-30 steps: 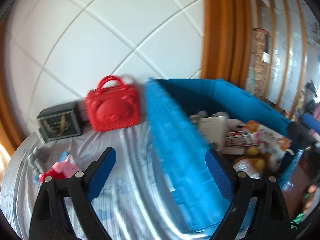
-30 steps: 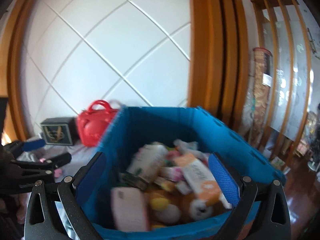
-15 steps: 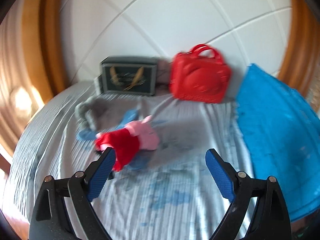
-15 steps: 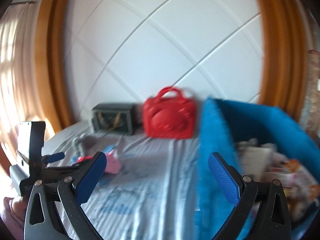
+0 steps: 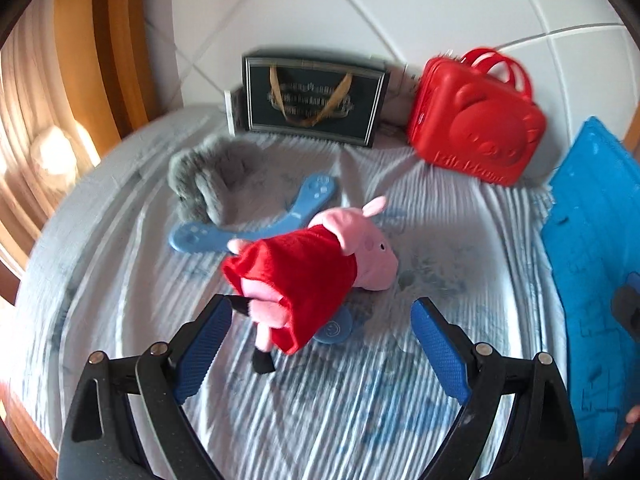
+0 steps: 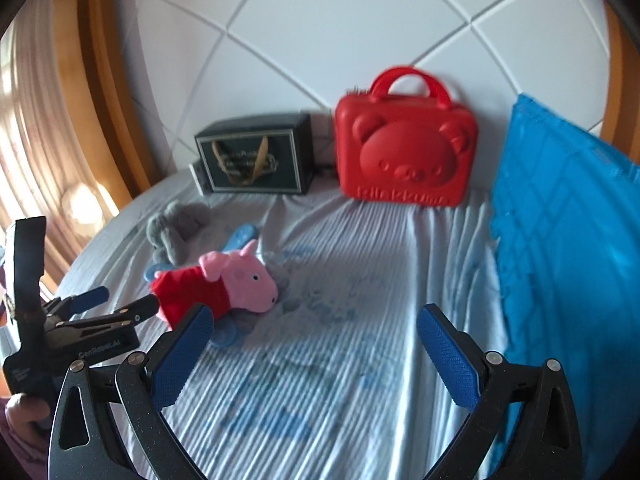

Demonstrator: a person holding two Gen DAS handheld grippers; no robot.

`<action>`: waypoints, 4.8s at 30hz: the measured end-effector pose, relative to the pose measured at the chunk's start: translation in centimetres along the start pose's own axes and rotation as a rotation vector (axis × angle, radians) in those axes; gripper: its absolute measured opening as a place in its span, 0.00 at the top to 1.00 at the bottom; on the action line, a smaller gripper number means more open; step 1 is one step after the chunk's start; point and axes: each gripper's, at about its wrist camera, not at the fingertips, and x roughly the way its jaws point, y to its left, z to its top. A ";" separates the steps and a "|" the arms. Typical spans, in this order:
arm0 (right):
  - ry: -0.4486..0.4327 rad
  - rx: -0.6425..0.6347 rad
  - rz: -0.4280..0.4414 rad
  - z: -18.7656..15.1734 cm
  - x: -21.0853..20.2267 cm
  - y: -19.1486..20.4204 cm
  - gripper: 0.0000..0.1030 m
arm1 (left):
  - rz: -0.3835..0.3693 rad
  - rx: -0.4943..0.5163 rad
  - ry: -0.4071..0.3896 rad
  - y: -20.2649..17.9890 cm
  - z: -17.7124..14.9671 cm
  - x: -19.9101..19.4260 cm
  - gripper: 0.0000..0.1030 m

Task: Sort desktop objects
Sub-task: 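Move both tools back over the Peppa Pig plush on the bed, then grasp the Peppa Pig plush with both tools, left at its dress, right at its head, then carry the Peppa Pig plush with both tools over the blue bin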

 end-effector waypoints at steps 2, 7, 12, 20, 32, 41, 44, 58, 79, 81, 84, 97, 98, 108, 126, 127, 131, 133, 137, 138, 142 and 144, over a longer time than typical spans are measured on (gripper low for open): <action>0.032 -0.001 -0.004 0.2 2.1 -0.5 0.00 | 0.021 0.016 0.030 -0.4 0.4 2.1 0.11; 0.104 0.025 0.000 0.6 6.6 -1.6 0.00 | 0.070 0.039 0.111 0.1 0.7 7.0 0.11; 0.164 0.021 0.050 0.7 10.9 -0.6 0.00 | 0.073 0.023 0.162 2.6 0.3 10.0 0.11; 0.321 -0.003 0.208 -0.9 20.3 2.6 0.00 | -0.001 0.024 0.153 3.6 -0.3 10.8 0.04; 0.330 -0.052 0.294 0.8 23.0 4.2 0.00 | 0.151 0.053 0.105 6.0 0.5 11.8 0.05; 0.409 -0.131 0.372 0.3 26.0 8.8 0.00 | 0.054 0.133 0.146 6.9 0.2 12.2 0.05; 0.425 -0.120 0.387 0.4 26.6 8.8 0.00 | 0.065 0.166 0.154 5.9 0.0 12.6 0.05; 0.462 -0.173 0.405 0.2 27.9 10.3 0.27 | 0.006 0.207 0.149 6.1 0.8 15.2 0.16; 0.257 -0.204 0.313 -1.1 12.3 9.4 0.33 | -0.070 0.285 -0.021 2.9 -2.4 1.3 0.19; 0.221 -0.201 0.296 -1.1 9.9 9.0 0.34 | -0.083 0.308 -0.060 2.3 -2.7 -0.8 0.19; 0.151 -0.189 0.266 -1.0 5.9 8.0 0.37 | -0.104 0.339 -0.114 1.0 -2.7 -3.5 0.19; -0.111 -0.072 0.104 -0.9 -9.6 1.2 0.37 | -0.224 0.543 -0.370 -8.7 -2.8 -15.5 0.19; -0.138 -0.061 0.084 -1.0 -11.0 0.3 0.37 | -0.237 0.557 -0.389 -9.6 -2.9 -16.3 0.19; -0.286 0.027 -0.079 0.3 -21.1 -8.3 0.37 | -0.397 0.683 -0.541 -20.9 -1.8 -23.5 0.19; -0.328 0.110 -0.284 0.4 -28.6 -25.6 0.37 | -0.599 0.818 -0.510 -41.1 -1.6 -25.5 0.19; -0.321 0.115 -0.289 0.5 -28.5 -26.6 0.37 | -0.601 0.822 -0.499 -42.1 -1.3 -25.2 0.19; -0.286 0.149 -0.288 0.7 -27.4 -30.0 0.37 | -0.589 0.860 -0.447 -45.6 -1.5 -24.2 0.19; -0.263 0.171 -0.280 0.2 -27.4 -31.4 0.37 | -0.579 0.881 -0.410 -46.6 -1.8 -23.9 0.19; -0.220 0.238 -0.270 -0.8 -26.8 -34.3 0.37 | -0.584 0.899 -0.290 -49.0 -2.1 -22.1 0.19; -0.214 0.249 -0.274 -1.1 -26.7 -34.9 0.37 | -0.582 0.907 -0.268 -49.8 -2.3 -21.7 0.19; -0.169 0.292 -0.280 -2.4 -26.1 -36.4 0.36 | -0.564 0.950 -0.196 -51.7 -3.4 -20.4 0.19; -0.132 0.314 -0.281 -2.9 -25.7 -37.3 0.35 | -0.549 0.970 -0.139 -52.6 -4.0 -19.6 0.19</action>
